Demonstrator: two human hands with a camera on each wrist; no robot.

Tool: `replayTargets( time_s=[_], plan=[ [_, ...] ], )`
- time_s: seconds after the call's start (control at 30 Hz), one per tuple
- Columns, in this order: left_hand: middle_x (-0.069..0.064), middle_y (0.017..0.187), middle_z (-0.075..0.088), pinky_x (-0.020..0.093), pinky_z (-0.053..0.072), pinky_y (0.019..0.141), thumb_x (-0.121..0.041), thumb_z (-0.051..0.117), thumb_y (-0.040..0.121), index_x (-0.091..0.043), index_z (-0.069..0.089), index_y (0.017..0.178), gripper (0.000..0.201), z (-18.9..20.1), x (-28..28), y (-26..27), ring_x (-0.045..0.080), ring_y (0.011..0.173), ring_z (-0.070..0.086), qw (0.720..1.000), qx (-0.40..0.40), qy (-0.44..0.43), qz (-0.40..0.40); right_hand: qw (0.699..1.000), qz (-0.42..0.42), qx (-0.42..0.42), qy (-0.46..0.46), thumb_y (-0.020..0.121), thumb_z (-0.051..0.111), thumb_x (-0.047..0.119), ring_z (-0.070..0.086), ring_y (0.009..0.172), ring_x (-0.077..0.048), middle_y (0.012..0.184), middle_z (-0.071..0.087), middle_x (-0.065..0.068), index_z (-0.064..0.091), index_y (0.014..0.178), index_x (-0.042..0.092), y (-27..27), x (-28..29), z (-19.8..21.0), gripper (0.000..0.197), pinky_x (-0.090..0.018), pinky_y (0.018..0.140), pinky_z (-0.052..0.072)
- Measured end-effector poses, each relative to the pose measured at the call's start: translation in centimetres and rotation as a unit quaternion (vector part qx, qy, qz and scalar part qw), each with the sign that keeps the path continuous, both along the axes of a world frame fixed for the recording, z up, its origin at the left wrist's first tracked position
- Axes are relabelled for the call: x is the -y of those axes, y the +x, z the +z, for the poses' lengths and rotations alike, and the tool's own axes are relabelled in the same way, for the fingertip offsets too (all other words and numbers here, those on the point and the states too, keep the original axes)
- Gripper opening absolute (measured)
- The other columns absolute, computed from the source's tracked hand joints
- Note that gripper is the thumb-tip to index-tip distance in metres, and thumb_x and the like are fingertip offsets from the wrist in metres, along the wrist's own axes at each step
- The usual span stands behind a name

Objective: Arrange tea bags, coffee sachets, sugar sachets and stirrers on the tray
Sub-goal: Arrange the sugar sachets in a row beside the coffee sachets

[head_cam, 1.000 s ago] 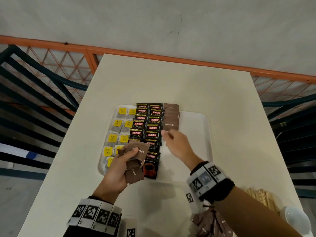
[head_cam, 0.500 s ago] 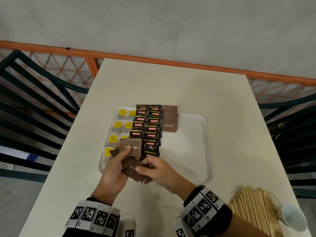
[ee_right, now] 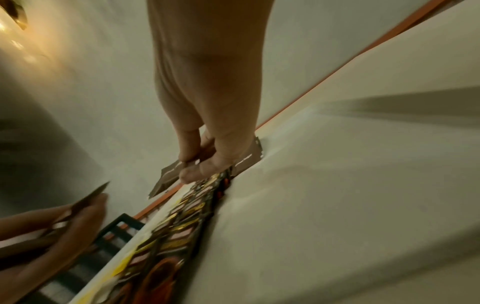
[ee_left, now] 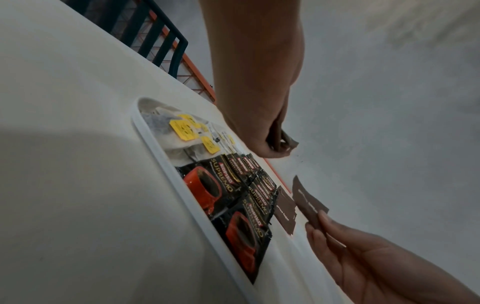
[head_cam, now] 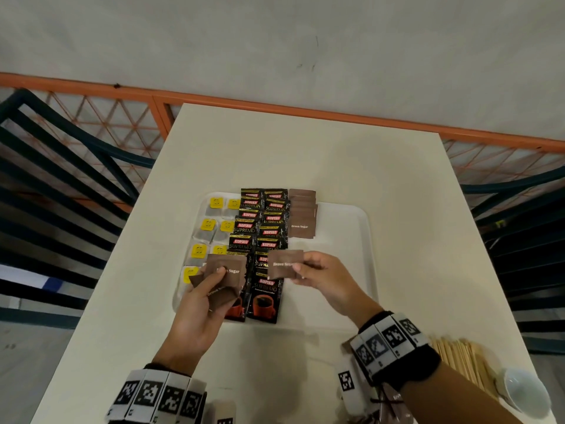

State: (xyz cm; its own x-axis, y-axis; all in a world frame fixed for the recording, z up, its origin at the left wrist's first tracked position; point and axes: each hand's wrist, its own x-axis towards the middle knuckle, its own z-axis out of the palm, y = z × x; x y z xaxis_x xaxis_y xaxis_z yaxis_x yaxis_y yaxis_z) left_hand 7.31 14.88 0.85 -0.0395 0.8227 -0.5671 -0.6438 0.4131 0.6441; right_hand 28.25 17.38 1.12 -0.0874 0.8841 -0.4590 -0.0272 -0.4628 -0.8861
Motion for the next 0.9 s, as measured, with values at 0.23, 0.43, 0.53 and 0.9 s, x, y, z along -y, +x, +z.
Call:
replayTargets(
  time_s=[0.23,0.43,0.53,0.9],
  plan=[
    [0.003,0.072,0.072,0.023,0.056,0.055,-0.006,0.049,0.09,-0.014,0.058,0.103,0.018,-0.3,-0.2,0.3,0.012,0.065,0.07,1.0,0.006,-0.025,0.003,0.981,-0.116,0.159,0.007,0.084,0.065,0.006,0.055,0.064,-0.009,0.071,0.062,0.002,0.06,0.076,0.017,3.1,-4.3,-2.2,0.014,-0.018,0.059,0.044],
    [0.002,0.069,0.072,0.023,0.056,0.057,-0.004,0.047,0.09,-0.013,0.06,0.095,0.017,-0.5,-0.3,0.5,0.013,0.064,0.069,0.999,-0.006,-0.032,-0.015,0.974,-0.106,0.2,0.024,0.082,0.067,0.008,0.053,0.06,-0.008,0.069,0.06,0.003,0.058,0.071,0.021,3.0,-6.5,-3.6,0.019,-0.018,0.058,0.041],
    [0.004,0.071,0.072,0.023,0.055,0.058,0.0,0.044,0.088,-0.012,0.06,0.095,0.022,-0.5,-0.2,0.3,0.017,0.068,0.067,0.999,-0.009,-0.032,-0.025,0.964,-0.103,0.243,0.025,0.08,0.068,0.012,0.056,0.066,-0.013,0.071,0.063,0.0,0.059,0.072,0.02,2.4,-6.9,-4.5,0.015,-0.027,0.067,0.047],
    [0.006,0.084,0.068,0.021,0.055,0.057,0.001,0.046,0.088,-0.013,0.06,0.099,0.023,-0.3,-0.1,1.2,0.016,0.074,0.065,0.999,-0.01,-0.03,-0.034,0.931,-0.116,0.339,0.075,0.081,0.068,0.014,0.047,0.062,-0.004,0.071,0.053,0.001,0.051,0.101,0.006,1.6,-6.7,-5.1,0.027,-0.011,0.054,0.038]
  ],
)
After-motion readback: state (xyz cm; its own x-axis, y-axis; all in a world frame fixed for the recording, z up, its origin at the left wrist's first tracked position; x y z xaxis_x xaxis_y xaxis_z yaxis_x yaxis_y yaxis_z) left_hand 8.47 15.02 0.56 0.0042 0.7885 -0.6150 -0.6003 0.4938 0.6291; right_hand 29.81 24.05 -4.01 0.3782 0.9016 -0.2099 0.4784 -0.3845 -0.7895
